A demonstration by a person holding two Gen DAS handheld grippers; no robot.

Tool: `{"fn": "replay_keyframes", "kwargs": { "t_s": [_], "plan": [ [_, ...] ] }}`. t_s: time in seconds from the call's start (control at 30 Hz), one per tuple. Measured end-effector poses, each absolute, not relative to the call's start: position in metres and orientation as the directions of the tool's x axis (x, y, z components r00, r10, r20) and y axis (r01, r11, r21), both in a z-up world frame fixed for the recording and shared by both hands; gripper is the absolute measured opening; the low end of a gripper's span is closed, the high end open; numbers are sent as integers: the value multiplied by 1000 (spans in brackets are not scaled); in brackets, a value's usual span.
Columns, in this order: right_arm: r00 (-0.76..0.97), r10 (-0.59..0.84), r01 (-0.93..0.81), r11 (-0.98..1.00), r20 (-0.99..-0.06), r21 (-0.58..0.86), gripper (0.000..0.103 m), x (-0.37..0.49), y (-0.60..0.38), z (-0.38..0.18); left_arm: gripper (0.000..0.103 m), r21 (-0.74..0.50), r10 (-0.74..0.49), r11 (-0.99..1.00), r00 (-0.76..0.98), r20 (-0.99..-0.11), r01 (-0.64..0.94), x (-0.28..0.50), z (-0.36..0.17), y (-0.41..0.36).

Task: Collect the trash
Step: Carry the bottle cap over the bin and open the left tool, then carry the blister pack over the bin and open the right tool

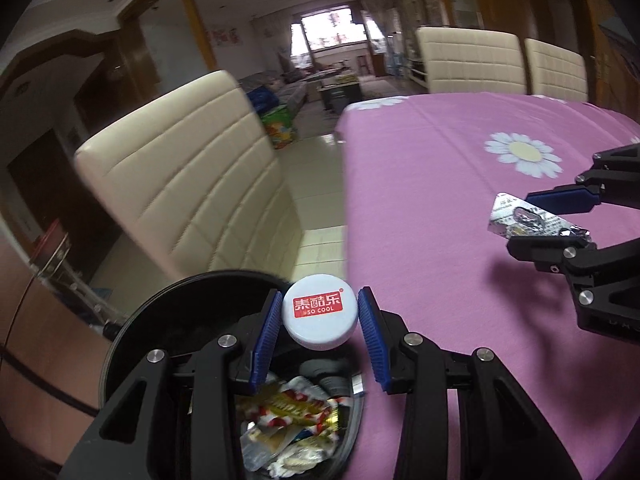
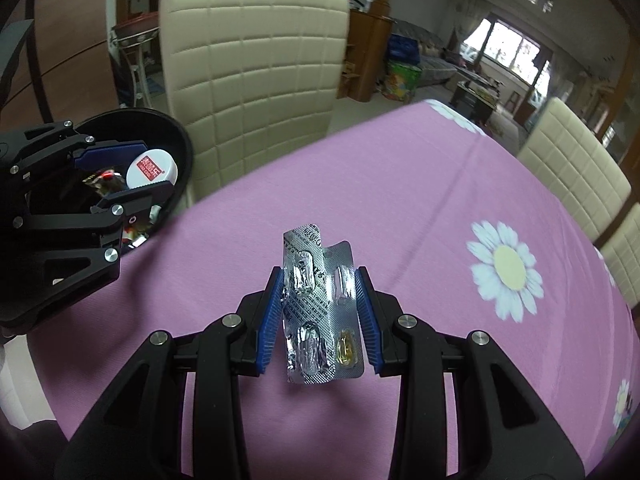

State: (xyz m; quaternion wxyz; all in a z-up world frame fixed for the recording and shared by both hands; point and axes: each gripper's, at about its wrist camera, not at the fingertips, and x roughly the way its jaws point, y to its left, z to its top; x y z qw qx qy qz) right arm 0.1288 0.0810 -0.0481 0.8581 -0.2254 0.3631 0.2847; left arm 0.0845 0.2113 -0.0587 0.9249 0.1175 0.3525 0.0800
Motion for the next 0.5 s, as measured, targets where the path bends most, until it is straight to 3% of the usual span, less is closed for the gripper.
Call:
{"fn": "replay_keyframes", "kwargs": {
  "t_s": [0.27,0.3,0.33,0.4,0.5],
  "plan": [
    [550,361,-705,684,-753,-187,38,118,123,-49,39,264,340,939,697,-631,-219,58,-58,262],
    [546,363,-708,681,-755,-184,38,118,127,-49,44,245,330,944,695,-639,-222,56,-59,268],
    [543,364,-710,680,-757,-183,38,119,130,-49,64,227,315,949,693,-649,-220,54,-60,273],
    [538,367,-715,676,-759,-180,38,120,136,-50,85,212,317,948,700,-639,-236,49,-59,279],
    [530,376,-725,665,-760,-177,38,119,148,-48,86,221,349,937,718,-603,-270,42,-54,285]
  ]
}}
